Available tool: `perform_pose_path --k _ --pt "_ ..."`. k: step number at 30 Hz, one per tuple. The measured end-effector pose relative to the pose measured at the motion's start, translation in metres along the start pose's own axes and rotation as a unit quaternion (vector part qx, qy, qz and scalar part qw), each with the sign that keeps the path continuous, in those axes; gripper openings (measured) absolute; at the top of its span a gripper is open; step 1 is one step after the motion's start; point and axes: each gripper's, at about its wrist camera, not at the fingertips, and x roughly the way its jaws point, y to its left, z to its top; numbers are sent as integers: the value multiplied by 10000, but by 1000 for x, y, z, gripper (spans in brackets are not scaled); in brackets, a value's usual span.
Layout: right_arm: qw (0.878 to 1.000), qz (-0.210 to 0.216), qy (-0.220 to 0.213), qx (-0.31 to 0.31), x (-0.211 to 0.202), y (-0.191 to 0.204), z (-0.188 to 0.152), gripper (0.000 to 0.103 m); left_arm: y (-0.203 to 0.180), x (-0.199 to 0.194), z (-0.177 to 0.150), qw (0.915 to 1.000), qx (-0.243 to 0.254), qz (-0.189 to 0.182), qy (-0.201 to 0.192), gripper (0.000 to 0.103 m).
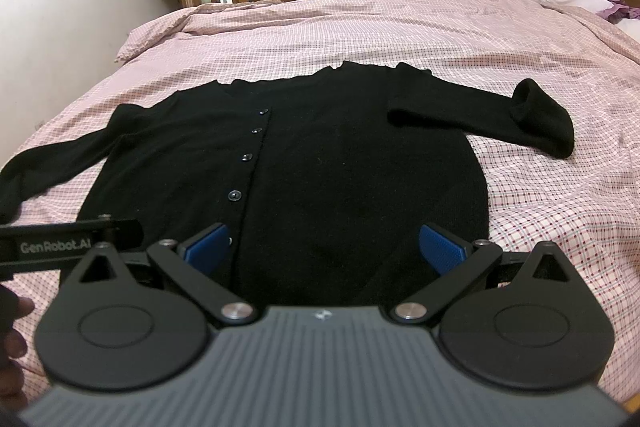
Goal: Fold small clothes
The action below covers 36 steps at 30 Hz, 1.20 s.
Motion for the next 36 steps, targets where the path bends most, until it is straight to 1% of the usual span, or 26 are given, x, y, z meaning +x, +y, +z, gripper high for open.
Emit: perform_pose_path --k 18,36 --pt "10000 -3 -5 -6 0 1 0 103 0 0 0 10000 2 3 1 103" --pt "9998 115 -167 -56 -8 0 2 103 1 2 0 10000 16 15 6 103"
